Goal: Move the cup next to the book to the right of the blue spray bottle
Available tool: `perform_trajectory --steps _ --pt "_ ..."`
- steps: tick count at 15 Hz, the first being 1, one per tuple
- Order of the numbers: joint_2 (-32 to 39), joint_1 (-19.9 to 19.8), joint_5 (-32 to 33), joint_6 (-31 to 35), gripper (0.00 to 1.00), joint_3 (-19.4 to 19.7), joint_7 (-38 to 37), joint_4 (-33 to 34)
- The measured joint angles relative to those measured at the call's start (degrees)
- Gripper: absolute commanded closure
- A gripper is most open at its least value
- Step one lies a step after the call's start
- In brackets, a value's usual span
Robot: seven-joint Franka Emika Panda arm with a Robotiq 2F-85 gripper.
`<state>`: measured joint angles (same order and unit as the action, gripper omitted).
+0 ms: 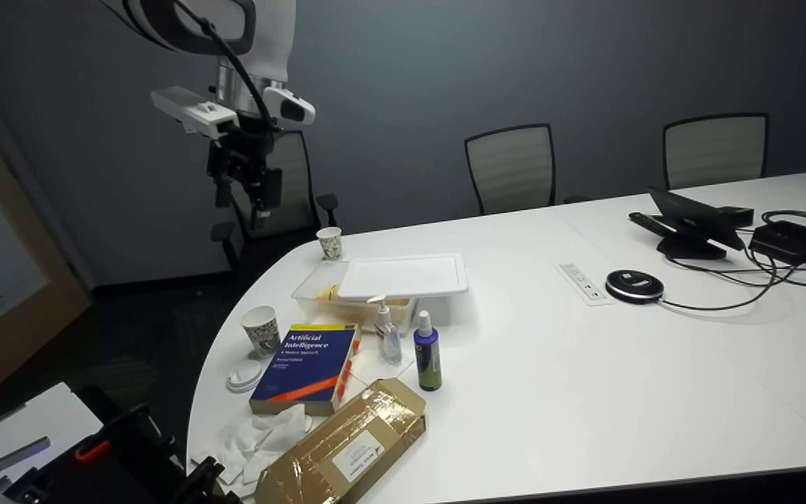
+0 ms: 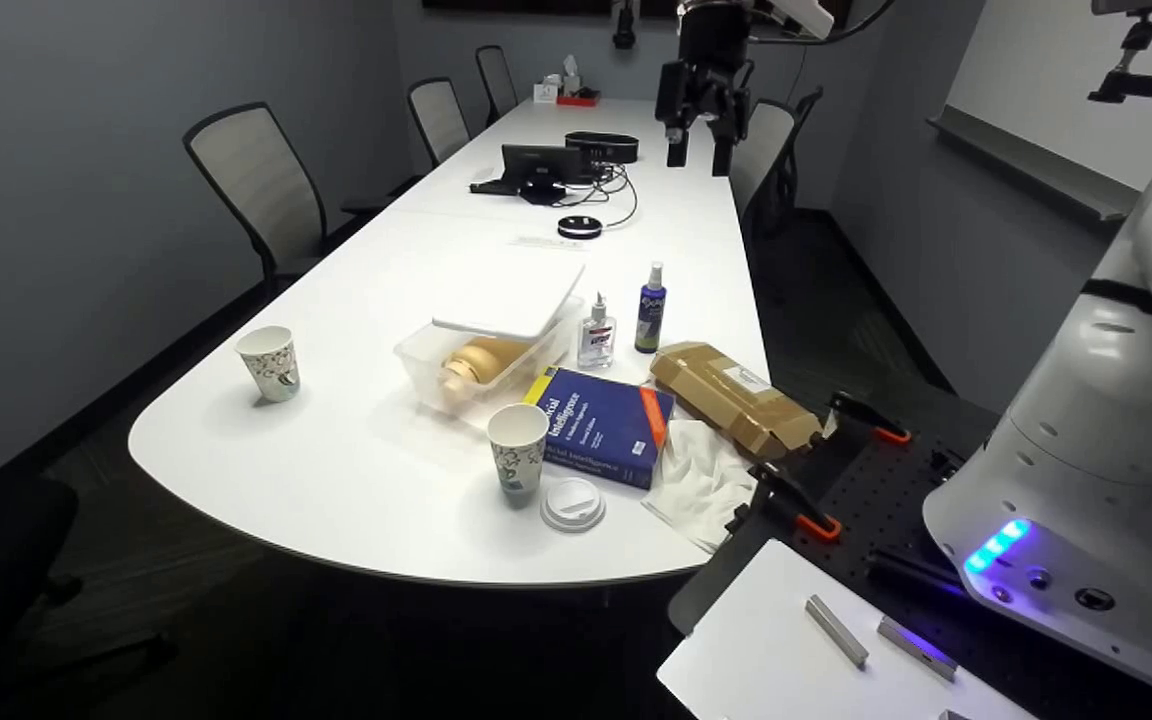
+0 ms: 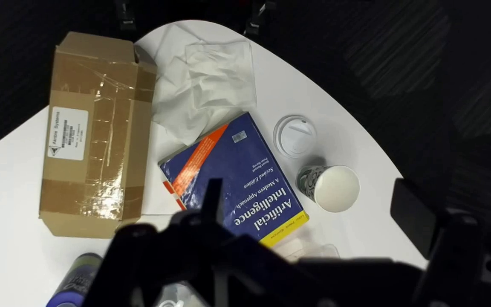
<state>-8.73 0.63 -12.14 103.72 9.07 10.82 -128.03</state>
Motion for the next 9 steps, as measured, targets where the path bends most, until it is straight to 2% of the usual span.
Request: perform_trajectory --steps 4,9 --pt "4.1 0.4 -3.1 4.3 0.0 -4.9 -4.8 0.1" --pt "15.1 4.3 -4.0 17.0 0.0 -12.7 -16.3 0.9"
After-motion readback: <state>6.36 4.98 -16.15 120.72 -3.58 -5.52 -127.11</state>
